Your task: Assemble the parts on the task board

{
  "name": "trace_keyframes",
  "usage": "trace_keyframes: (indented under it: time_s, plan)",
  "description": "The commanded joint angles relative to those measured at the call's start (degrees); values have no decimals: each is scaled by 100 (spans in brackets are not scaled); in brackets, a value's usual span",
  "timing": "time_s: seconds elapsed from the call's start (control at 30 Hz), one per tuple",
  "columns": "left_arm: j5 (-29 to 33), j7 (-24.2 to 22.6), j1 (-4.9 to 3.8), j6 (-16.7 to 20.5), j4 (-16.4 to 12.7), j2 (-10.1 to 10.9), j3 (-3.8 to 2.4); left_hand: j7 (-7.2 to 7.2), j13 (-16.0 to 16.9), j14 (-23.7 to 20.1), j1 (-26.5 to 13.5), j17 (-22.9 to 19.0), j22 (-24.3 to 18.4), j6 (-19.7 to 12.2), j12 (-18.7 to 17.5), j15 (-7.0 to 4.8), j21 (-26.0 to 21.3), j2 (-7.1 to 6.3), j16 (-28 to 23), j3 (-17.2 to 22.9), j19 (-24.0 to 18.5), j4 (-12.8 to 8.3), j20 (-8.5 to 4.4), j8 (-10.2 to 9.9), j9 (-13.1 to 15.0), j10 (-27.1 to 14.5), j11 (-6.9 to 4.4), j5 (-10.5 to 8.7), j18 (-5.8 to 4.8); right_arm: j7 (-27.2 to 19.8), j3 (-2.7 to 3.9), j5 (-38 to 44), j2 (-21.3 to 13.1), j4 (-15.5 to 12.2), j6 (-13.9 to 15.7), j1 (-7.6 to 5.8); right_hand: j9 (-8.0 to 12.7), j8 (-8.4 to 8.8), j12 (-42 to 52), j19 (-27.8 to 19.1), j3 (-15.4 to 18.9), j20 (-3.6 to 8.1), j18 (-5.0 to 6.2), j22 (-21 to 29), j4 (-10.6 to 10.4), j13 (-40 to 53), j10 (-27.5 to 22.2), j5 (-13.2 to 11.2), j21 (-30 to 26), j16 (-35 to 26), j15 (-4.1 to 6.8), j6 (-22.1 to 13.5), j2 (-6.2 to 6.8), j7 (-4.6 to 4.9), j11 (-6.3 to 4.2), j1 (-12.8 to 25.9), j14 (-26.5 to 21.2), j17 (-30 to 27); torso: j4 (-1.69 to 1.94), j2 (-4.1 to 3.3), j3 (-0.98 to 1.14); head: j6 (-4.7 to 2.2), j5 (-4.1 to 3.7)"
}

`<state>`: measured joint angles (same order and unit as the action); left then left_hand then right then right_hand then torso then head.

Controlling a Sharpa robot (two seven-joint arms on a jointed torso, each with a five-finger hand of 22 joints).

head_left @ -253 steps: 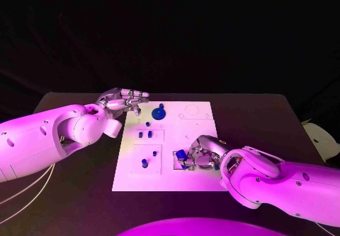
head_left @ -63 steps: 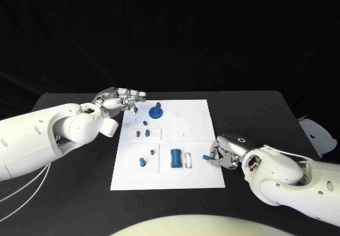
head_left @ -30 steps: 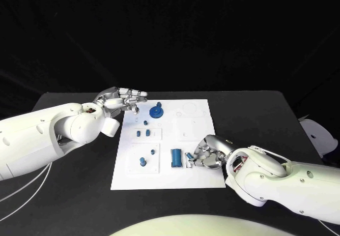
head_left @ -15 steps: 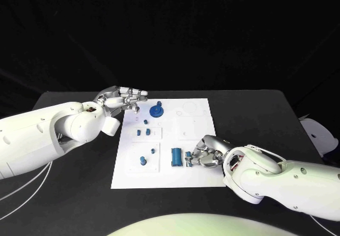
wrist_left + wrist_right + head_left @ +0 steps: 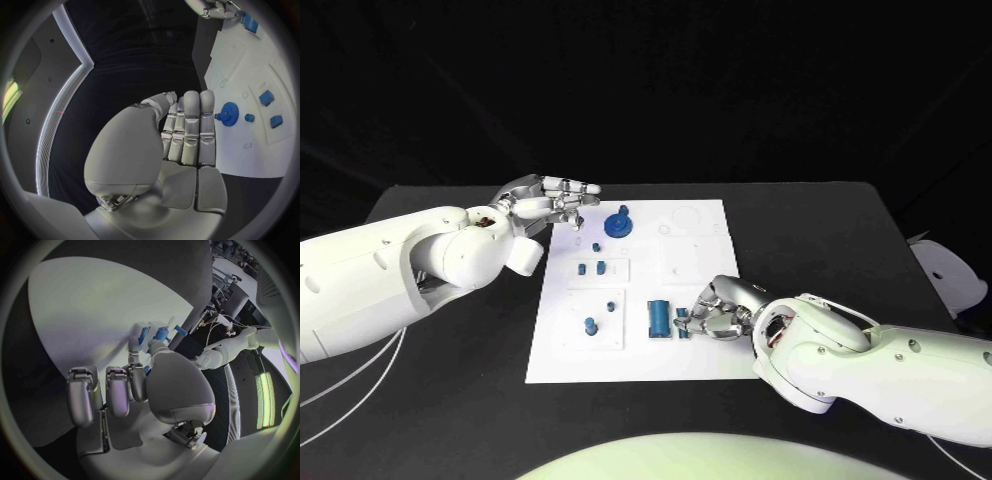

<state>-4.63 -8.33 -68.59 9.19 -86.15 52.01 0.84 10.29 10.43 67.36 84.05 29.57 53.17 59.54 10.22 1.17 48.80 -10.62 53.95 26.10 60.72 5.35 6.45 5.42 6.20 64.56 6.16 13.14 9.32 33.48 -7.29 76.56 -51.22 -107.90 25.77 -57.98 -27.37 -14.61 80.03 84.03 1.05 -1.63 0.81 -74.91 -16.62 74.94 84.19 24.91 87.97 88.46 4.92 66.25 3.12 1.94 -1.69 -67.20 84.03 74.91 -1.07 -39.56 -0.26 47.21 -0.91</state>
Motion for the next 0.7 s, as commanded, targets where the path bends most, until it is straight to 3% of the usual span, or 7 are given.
trace_keyframes:
  time_s: [0.03,0.37,0.7]
  plan:
    - [3,-9,-5,-106,-19,-5,-4,12,10,-18,-3,-9,-6,-7,20,36,-14,54,22,-20,15,-6,20,35,-9,-33,4,-5,69,-23,0,56,10,-19,-64,10,-14,8,8,502,75,26,-32,-1445,0,777,166,-166,-16,20,21,4,-5,21,-18,65,534,1223,2,1,1,3,3]
    - [3,-11,-5,-106,-21,8,-4,12,10,-18,-3,-9,-6,-7,20,36,-14,54,22,-20,15,-6,20,35,-9,-33,4,-5,69,-235,1,203,-98,-174,76,24,-45,1,14,502,123,31,-32,-1445,69,787,168,-155,-15,22,30,-10,-6,6,-30,-167,536,1229,-3,-1,8,1,17]
    - [3,-14,-5,-113,-17,4,-4,12,10,-18,-3,-9,-6,-7,20,36,-14,54,22,-20,15,-6,20,35,-9,-33,4,-5,69,-427,7,392,-143,-342,120,26,-79,-28,35,510,158,40,-36,-1450,131,807,179,-204,4,30,41,14,10,-12,-45,-393,540,1246,7,1,1,-15,10]
